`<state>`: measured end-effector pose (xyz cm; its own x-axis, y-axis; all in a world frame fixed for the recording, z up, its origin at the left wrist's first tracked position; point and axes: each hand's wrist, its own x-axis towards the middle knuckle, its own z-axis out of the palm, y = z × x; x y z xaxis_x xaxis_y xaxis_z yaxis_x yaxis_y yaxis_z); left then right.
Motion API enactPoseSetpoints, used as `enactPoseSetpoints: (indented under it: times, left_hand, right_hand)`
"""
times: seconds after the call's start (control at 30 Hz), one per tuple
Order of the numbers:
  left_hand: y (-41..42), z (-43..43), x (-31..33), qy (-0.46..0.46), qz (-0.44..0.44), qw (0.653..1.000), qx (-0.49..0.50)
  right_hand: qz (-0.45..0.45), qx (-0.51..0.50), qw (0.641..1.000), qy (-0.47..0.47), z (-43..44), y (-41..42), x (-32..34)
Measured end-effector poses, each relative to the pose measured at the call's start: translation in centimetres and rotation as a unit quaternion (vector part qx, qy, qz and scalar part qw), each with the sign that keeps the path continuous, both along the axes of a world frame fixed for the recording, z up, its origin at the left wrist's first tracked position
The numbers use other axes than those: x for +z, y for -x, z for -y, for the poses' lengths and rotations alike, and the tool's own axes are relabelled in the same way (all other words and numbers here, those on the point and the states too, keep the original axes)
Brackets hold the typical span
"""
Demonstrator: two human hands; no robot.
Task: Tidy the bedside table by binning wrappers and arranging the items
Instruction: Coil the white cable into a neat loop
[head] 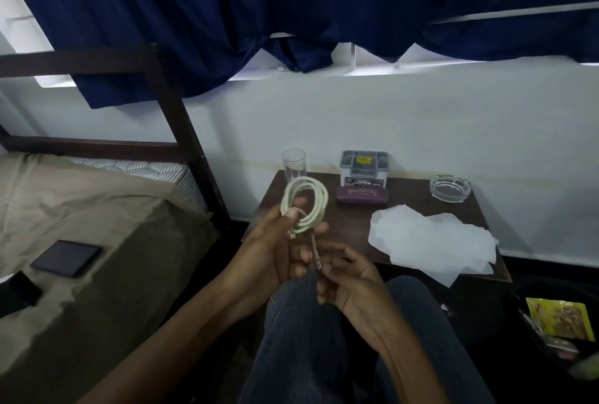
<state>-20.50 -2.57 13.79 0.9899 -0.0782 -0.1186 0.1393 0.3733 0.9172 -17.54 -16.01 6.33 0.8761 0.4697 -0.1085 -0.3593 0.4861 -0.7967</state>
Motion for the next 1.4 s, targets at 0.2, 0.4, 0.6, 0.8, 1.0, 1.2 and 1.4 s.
enactPoseSetpoints:
  times: [0.2, 0.4, 0.6, 0.8, 1.0, 1.2, 1.4]
  left_hand:
    - [-0.4, -0.7, -0.3, -0.052, 0.003, 0.994, 0.100]
    - [-0.4, -0.6, -1.6, -0.111, 0.010, 0.983, 0.146]
    - [-0.5, -0.5, -2.0, -0.123, 0.020, 0.985, 0.119]
    - [-0.9, -0.6, -2.1, -0.099, -0.028, 0.993, 0.055]
    - [-0.5, -1.1, -3.1, -0.324, 0.035, 0.941, 0.087]
    - [-0.2, -1.9, -3.2, -0.465, 0.126, 0.871, 0.095]
    - [-1.3, -0.2, -3.6, -0.118, -0.047, 0.988, 0.084]
  right_hand:
    - [-0.002, -0.002, 1.000, -0.004, 0.3, -0.1, 0.2]
    - [0.092, -0.057, 0.991, 0.084, 0.6, 0.2, 1.2]
    - [0.272, -0.128, 0.900, 0.315, -0.1, 0.2, -0.5]
    - [0.357, -0.063, 0.850, 0.383, -0.3, 0.7, -0.4]
    - [0.409, -0.044, 0.815, 0.409, -0.7, 0.9, -0.3]
    - [0.421, -0.072, 0.821, 0.378, -1.1, 1.3, 0.6]
    - [0.430, -0.056, 0.808, 0.399, -1.9, 1.8, 0.4]
